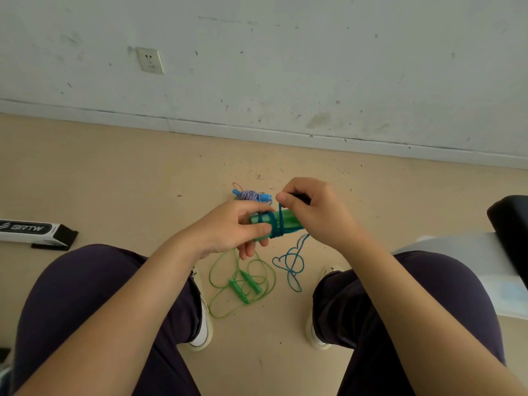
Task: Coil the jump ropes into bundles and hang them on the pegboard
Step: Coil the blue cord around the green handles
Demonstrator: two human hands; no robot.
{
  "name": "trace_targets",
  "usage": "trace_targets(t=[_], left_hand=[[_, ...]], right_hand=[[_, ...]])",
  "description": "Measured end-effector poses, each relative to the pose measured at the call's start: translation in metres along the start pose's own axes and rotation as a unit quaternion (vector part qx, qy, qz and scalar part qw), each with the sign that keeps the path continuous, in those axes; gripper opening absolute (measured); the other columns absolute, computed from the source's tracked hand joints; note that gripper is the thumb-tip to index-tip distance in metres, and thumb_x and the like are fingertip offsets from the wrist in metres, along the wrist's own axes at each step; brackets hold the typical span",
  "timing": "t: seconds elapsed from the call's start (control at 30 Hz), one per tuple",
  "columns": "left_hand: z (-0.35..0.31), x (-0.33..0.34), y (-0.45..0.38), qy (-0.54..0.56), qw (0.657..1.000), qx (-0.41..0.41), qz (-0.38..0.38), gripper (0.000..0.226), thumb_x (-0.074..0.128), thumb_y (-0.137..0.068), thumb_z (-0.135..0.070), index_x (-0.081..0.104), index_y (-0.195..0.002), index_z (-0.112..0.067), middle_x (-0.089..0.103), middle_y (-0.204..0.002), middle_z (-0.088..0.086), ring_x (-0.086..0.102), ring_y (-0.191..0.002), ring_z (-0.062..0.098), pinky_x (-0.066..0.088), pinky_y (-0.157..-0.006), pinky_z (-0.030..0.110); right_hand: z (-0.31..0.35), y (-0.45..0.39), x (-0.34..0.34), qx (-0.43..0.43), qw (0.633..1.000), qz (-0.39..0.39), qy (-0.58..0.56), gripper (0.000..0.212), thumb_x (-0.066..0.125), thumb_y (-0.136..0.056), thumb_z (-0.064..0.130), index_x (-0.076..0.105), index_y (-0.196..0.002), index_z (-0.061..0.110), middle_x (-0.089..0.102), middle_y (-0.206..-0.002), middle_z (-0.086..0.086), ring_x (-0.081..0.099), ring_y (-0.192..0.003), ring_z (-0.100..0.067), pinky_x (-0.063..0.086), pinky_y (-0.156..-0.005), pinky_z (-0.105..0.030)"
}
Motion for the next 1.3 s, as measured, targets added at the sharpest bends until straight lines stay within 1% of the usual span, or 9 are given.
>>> trace_targets(t=[0.1, 0.23, 0.33, 0.5, 0.67, 0.8, 0.93, 1.1, 1.3], left_hand=[[-0.006, 0.001, 0.002, -0.002, 1.0, 0.022, 0.013, 0.041, 0.06, -0.097, -0.004, 0.056, -0.133, -0.023, 0.071, -0.075, 0.004, 0.06, -0.052, 0.016, 0.051, -0.049, 0.026], [-0.008, 0.003, 0.004, 0.015, 0.999, 0.033, -0.005, 0.045, 0.061, -0.096, -0.001, 0.054, -0.135, -0.02, 0.072, -0.08, 0.009, 0.062, -0.054, 0.02, 0.053, -0.051, 0.028], [-0.009, 0.001, 0.005, 0.02, 0.999, 0.043, -0.022, 0.056, 0.063, -0.094, 0.0, 0.043, -0.141, -0.024, 0.072, -0.083, 0.014, 0.064, -0.055, 0.025, 0.053, -0.052, 0.031], [-0.014, -0.001, 0.008, 0.02, 0.996, 0.08, -0.024, 0.073, 0.063, -0.094, 0.0, 0.037, -0.147, -0.043, 0.072, -0.082, 0.013, 0.066, -0.058, 0.026, 0.055, -0.055, 0.031], [-0.021, -0.009, 0.008, 0.045, 0.99, 0.118, -0.063, 0.055, 0.06, -0.095, 0.002, 0.06, -0.129, -0.041, 0.072, -0.09, 0.017, 0.065, -0.06, 0.026, 0.056, -0.056, 0.033], [-0.018, -0.026, 0.006, 0.134, 0.977, 0.116, -0.121, 0.04, 0.06, -0.096, 0.0, 0.063, -0.125, -0.027, 0.073, -0.08, 0.012, 0.064, -0.054, 0.022, 0.055, -0.052, 0.03], [-0.017, -0.033, 0.006, 0.148, 0.967, 0.116, -0.171, 0.035, 0.059, -0.096, 0.0, 0.062, -0.123, -0.024, 0.074, -0.076, 0.01, 0.064, -0.052, 0.021, 0.054, -0.05, 0.029], [-0.006, -0.051, 0.007, 0.187, 0.954, 0.082, -0.221, 0.031, 0.059, -0.098, -0.005, 0.06, -0.124, -0.02, 0.074, -0.074, 0.007, 0.063, -0.051, 0.018, 0.053, -0.05, 0.026], [0.004, -0.048, 0.005, 0.034, 0.973, 0.033, -0.226, 0.037, 0.059, -0.096, -0.003, 0.063, -0.131, -0.016, 0.07, -0.071, 0.003, 0.063, -0.05, 0.019, 0.055, -0.052, 0.03]], right_hand=[[0.0, -0.002, 0.002, -0.009, 0.999, 0.0, 0.032, 0.011, 0.068, -0.091, 0.018, 0.071, -0.082, 0.012, 0.062, -0.081, -0.008, 0.052, -0.074, -0.016, 0.041, -0.071, -0.029], [-0.007, 0.0, 0.009, 0.028, 0.998, 0.018, -0.047, 0.007, 0.07, -0.09, 0.019, 0.064, -0.087, 0.02, 0.063, -0.077, -0.004, 0.054, -0.069, -0.007, 0.044, -0.064, -0.021], [-0.009, -0.001, 0.01, 0.039, 0.995, 0.023, -0.086, 0.013, 0.072, -0.088, 0.017, 0.058, -0.089, 0.017, 0.064, -0.081, -0.013, 0.055, -0.066, -0.021, 0.046, -0.062, -0.033], [-0.018, -0.001, 0.013, 0.083, 0.987, 0.04, -0.136, 0.013, 0.075, -0.086, 0.028, 0.069, -0.075, 0.023, 0.067, -0.074, 0.005, 0.057, -0.06, -0.005, 0.047, -0.057, -0.018], [-0.024, 0.001, 0.016, 0.127, 0.956, 0.065, -0.255, 0.018, 0.08, -0.08, 0.029, 0.072, -0.085, 0.014, 0.071, -0.075, -0.005, 0.063, -0.064, -0.014, 0.049, -0.055, -0.025], [-0.019, 0.002, 0.027, 0.125, 0.923, 0.086, -0.353, 0.006, 0.075, -0.082, 0.025, 0.076, -0.088, 0.024, 0.066, -0.074, 0.001, 0.045, -0.056, -0.012, 0.036, -0.052, -0.021], [-0.019, 0.003, 0.031, 0.133, 0.945, 0.076, -0.29, 0.008, 0.069, -0.091, 0.027, 0.075, -0.085, 0.027, 0.058, -0.065, 0.008, 0.039, -0.051, -0.008, 0.033, -0.047, -0.02], [-0.022, 0.005, 0.031, 0.142, 0.98, 0.061, -0.129, 0.029, 0.055, -0.099, 0.032, 0.068, -0.077, 0.02, 0.044, -0.044, 0.019, 0.035, -0.041, -0.002, 0.03, -0.046, -0.015], [-0.011, 0.004, 0.015, 0.078, 0.995, 0.036, -0.056, 0.025, 0.057, -0.098, 0.02, 0.065, -0.08, 0.005, 0.041, -0.044, 0.018, 0.037, -0.042, -0.002, 0.029, -0.047, -0.012]])
Point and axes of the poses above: each hand's wrist, its own y-axis away from the middle knuckle, its own x-axis out of the palm, z = x × y, the point moved 9 cm from there along -y, towards the middle knuckle
